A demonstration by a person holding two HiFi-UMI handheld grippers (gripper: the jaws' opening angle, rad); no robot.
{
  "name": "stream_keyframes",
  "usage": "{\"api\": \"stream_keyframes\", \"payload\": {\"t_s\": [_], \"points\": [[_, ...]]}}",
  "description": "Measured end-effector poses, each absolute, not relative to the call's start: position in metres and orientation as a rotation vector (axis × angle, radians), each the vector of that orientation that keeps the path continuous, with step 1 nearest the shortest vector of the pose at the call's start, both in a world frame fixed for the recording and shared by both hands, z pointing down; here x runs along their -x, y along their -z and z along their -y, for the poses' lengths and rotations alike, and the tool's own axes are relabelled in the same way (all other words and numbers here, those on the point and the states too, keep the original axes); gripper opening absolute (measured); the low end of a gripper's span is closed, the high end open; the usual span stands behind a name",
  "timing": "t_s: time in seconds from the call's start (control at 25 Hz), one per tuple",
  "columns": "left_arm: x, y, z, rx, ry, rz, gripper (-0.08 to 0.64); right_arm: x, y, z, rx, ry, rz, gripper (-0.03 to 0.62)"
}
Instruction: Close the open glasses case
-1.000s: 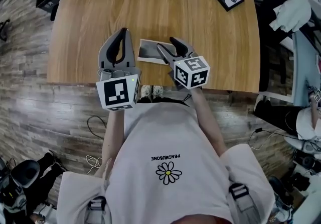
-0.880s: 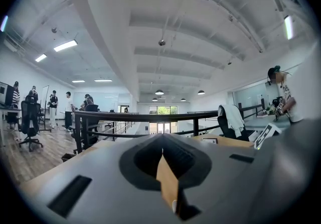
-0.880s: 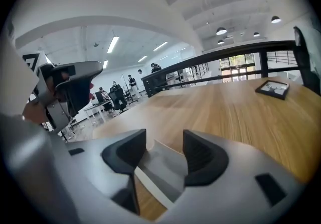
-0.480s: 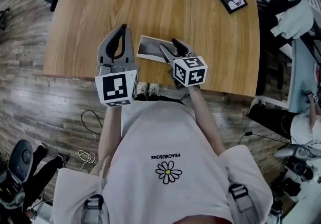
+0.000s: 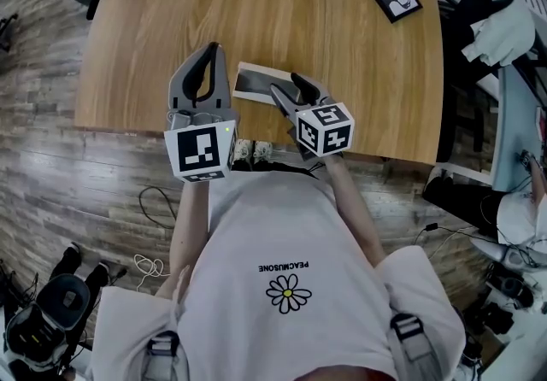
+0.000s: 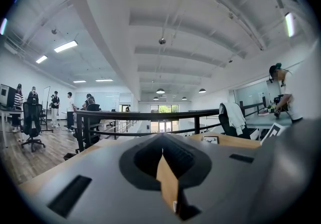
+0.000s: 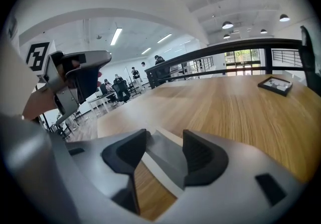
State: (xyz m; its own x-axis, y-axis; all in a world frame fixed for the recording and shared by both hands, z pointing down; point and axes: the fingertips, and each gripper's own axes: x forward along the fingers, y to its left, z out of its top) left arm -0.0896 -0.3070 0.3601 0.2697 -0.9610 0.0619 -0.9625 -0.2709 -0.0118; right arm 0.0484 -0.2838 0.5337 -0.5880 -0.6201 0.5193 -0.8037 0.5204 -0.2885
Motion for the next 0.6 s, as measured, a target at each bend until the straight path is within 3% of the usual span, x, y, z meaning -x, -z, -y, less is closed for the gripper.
{"api": "stream_keyframes", "payload": {"t_s": [0.6], "points": [[0.086,-0.367,0.304,-2.492,-0.128,1.857,0.017,-0.04,-0.557,0.237,-1.062,-0.799,2.38,0.215]]}}
